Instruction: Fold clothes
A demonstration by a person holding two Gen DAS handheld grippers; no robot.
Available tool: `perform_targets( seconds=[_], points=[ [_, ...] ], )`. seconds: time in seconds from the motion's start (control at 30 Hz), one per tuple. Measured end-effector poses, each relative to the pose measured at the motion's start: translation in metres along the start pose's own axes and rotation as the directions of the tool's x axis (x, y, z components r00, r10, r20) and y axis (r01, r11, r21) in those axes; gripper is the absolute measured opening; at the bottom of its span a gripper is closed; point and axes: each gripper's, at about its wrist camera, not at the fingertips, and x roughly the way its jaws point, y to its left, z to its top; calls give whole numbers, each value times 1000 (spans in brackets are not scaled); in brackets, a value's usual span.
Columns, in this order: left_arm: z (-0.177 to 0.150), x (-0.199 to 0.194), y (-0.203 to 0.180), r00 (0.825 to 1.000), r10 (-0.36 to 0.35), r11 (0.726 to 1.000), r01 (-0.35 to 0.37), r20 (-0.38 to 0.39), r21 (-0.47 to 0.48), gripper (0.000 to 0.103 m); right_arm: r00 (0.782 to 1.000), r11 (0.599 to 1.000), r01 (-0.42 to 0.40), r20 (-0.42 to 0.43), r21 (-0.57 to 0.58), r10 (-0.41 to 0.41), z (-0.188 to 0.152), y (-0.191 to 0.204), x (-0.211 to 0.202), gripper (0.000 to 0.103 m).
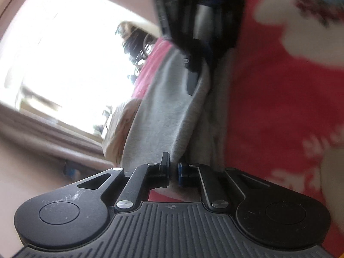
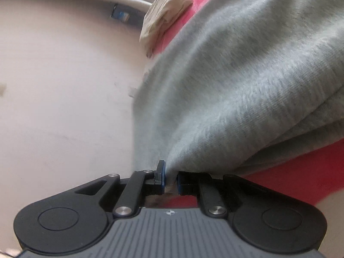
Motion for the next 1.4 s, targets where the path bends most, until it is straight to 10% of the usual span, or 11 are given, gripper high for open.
perform_targets(
  seconds=[0.4, 0.67, 0.9, 1.4],
  points=[
    [-10, 0, -18, 998, 41, 990, -47, 43, 135, 6, 994, 994, 100, 48, -38, -98, -7, -10, -46, 34],
    [-11, 1, -22, 998, 45, 986, -52, 49, 155, 6, 995, 994, 66, 76, -89, -59, -9, 13, -74, 28],
    [-16, -2, -28, 997, 51, 981, -61, 59, 185, 6, 992, 984, 69, -112, 164, -51, 12, -2, -19, 29],
    [-24, 2, -34, 996, 51, 979, -65, 75, 191, 6, 976, 908, 176, -188, 380, -111, 31, -17, 3, 36]
  ],
)
